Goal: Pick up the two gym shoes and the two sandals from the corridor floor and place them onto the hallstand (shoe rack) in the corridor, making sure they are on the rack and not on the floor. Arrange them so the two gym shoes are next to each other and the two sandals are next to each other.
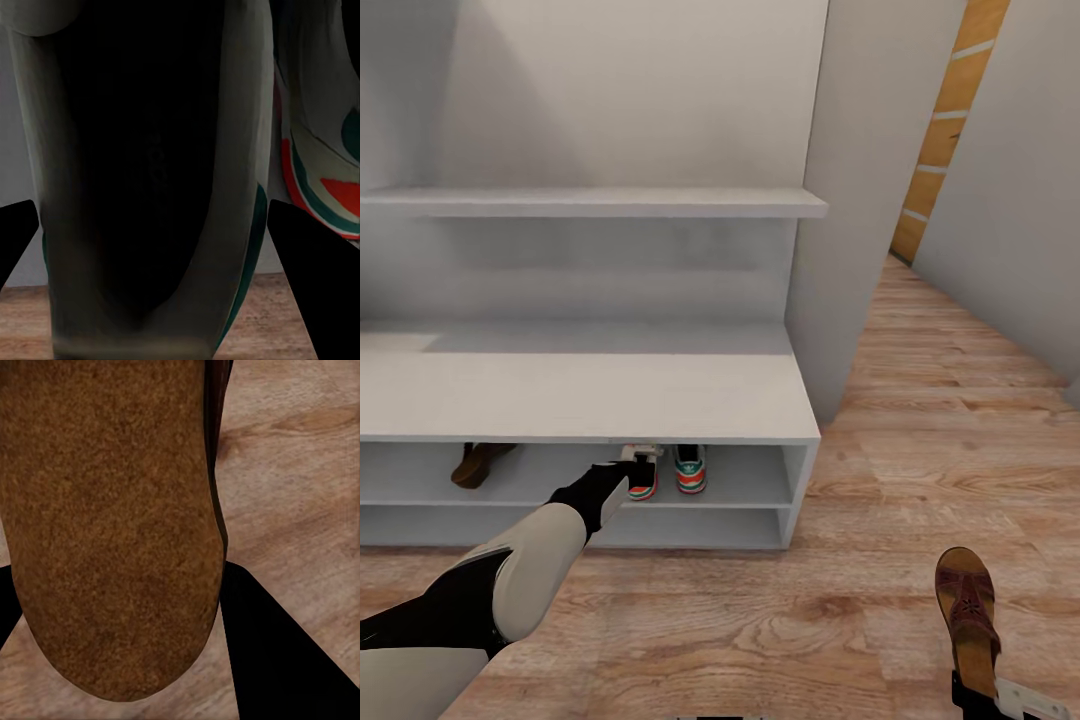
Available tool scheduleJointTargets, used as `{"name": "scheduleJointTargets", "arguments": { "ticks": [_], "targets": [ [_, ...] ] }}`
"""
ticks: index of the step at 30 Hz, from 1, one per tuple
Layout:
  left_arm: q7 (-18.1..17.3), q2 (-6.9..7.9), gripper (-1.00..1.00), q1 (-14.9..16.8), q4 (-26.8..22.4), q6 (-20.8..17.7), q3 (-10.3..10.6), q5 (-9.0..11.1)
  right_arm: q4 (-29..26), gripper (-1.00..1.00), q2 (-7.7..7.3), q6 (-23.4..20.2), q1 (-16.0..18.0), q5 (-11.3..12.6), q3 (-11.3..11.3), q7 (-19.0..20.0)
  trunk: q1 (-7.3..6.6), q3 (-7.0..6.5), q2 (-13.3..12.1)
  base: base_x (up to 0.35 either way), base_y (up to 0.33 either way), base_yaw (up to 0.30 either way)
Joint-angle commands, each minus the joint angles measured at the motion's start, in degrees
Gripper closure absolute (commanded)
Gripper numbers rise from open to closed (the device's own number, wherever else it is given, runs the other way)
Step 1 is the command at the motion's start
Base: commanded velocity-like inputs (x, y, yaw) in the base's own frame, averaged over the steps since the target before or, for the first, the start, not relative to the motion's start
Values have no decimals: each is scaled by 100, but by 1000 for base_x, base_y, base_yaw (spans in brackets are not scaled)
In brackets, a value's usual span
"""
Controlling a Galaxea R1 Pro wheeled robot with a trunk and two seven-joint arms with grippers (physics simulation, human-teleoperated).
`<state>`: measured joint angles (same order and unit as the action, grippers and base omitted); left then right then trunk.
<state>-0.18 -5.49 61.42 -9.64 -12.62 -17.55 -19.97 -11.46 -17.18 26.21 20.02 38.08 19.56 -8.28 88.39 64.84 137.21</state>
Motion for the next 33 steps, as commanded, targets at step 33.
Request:
{"name": "scheduleJointTargets", "arguments": {
  "ticks": [33],
  "targets": [
    [0, -5, 100, -25, -14, -30, -38, -50, -5, 100, -5, 12, 2, 32, 54, -32, 131, 112, 242, 1, 0, 0]
  ]
}}
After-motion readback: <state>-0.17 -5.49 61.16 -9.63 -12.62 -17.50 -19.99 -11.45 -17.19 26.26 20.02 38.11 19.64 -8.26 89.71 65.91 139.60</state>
